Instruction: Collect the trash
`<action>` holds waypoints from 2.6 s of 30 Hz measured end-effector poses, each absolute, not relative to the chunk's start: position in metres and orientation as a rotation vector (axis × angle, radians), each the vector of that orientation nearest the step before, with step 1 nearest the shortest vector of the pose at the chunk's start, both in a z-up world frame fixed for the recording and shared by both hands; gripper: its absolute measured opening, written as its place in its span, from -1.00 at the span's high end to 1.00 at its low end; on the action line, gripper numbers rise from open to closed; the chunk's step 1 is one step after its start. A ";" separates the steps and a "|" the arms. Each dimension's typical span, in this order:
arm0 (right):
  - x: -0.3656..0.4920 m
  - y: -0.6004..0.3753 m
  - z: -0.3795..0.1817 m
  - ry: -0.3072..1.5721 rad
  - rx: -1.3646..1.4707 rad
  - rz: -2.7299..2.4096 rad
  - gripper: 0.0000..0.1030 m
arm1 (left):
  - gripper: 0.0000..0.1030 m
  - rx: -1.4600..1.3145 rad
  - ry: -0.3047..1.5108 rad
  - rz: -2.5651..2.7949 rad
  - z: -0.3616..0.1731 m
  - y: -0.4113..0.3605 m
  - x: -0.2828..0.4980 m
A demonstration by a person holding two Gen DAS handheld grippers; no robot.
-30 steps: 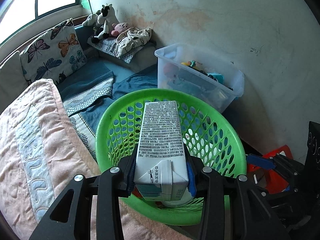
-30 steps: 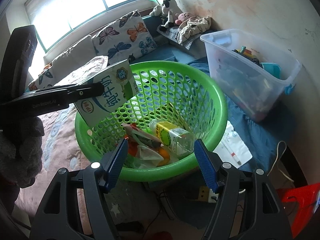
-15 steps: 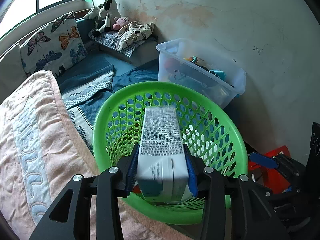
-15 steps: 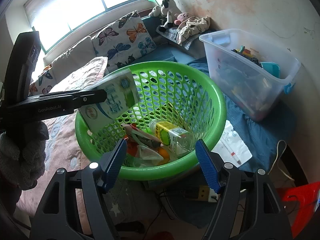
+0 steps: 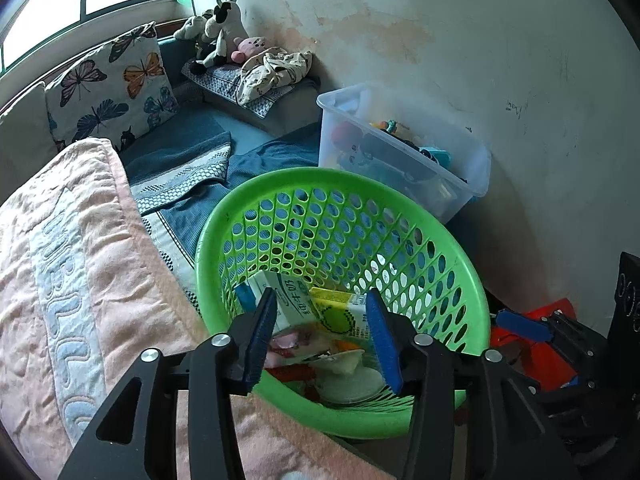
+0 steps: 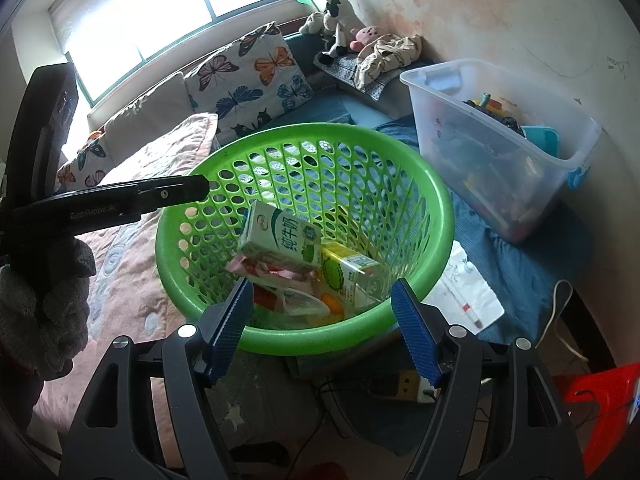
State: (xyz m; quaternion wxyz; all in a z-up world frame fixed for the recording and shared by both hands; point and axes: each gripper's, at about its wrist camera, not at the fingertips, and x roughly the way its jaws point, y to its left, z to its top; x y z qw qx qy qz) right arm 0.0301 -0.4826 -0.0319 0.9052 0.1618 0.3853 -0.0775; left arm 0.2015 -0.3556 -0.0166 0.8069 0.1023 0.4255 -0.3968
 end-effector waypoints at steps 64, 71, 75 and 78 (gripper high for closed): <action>0.011 -0.334 -0.001 0.756 0.124 -0.060 -0.85 | -0.85 0.024 0.771 -0.324 0.010 -0.100 0.115; 0.010 -0.319 -0.001 0.755 0.118 -0.036 -0.85 | -0.85 -0.013 0.760 -0.261 0.011 -0.077 0.099; 0.008 -0.312 -0.001 0.750 0.121 -0.018 -0.85 | -0.85 -0.012 0.751 -0.223 0.010 -0.070 0.091; 0.006 -0.308 -0.002 0.748 0.116 -0.006 -0.85 | -0.85 -0.002 0.743 -0.198 0.010 -0.067 0.085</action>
